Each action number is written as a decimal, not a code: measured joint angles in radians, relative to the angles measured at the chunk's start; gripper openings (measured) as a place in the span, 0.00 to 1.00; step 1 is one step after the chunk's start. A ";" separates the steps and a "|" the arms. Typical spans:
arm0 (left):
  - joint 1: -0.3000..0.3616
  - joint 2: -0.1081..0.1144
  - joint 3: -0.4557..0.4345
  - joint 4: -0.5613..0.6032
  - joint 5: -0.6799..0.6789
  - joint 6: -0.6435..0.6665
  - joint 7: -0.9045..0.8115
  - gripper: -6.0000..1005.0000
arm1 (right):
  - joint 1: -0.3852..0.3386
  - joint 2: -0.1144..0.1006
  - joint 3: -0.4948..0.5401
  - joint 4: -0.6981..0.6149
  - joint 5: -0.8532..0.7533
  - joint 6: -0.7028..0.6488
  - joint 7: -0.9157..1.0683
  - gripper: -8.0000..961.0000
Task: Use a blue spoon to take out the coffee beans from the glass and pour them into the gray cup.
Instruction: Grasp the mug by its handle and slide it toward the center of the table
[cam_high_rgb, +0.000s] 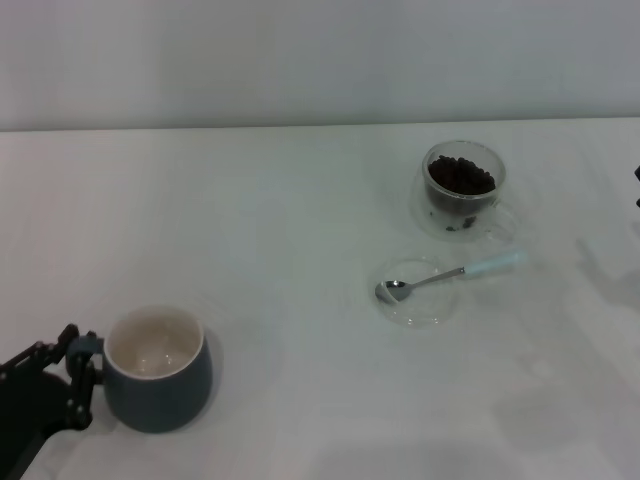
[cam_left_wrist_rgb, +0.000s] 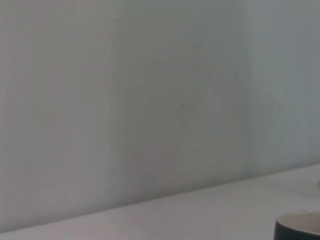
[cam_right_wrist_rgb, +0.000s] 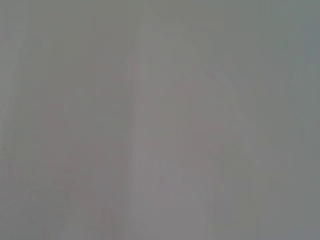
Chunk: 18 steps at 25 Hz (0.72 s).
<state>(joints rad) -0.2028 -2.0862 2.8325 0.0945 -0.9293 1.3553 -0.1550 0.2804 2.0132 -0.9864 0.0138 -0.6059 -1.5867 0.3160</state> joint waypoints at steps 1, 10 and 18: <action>-0.005 0.000 0.000 0.005 -0.003 -0.001 0.000 0.22 | 0.001 0.000 0.000 0.000 0.000 0.003 0.000 0.91; -0.093 -0.001 0.009 0.101 -0.002 -0.095 0.062 0.15 | 0.006 0.002 0.000 0.000 0.000 0.013 0.000 0.91; -0.136 -0.002 0.009 0.157 0.026 -0.156 0.126 0.15 | 0.006 0.003 0.000 0.001 0.000 0.013 0.002 0.91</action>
<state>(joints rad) -0.3385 -2.0879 2.8420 0.2518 -0.9037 1.1989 -0.0286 0.2869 2.0157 -0.9864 0.0149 -0.6059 -1.5732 0.3184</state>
